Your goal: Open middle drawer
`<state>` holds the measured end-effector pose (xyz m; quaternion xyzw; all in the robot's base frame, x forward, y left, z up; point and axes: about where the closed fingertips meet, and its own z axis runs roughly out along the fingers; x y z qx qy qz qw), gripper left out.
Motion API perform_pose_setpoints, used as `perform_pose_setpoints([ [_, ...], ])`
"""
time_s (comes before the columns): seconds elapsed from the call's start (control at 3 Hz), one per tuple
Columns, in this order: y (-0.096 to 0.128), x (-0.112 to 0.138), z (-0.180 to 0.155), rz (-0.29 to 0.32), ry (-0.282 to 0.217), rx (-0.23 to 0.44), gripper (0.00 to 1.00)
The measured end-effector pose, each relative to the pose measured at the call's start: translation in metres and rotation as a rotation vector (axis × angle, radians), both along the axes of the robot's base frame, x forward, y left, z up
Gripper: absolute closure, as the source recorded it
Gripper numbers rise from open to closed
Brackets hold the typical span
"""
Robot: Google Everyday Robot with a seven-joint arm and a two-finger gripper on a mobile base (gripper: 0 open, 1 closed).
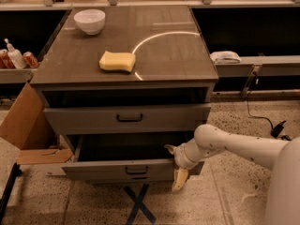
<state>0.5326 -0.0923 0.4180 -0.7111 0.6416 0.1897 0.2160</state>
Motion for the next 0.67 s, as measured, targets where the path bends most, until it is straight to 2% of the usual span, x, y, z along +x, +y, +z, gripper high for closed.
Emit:
perform_pose_setpoints([
  [0.33,0.007,-0.010,-0.009,0.035,0.037,-0.038,0.18],
  [0.67,0.009,-0.022,-0.008,0.047,0.064,-0.060,0.41],
])
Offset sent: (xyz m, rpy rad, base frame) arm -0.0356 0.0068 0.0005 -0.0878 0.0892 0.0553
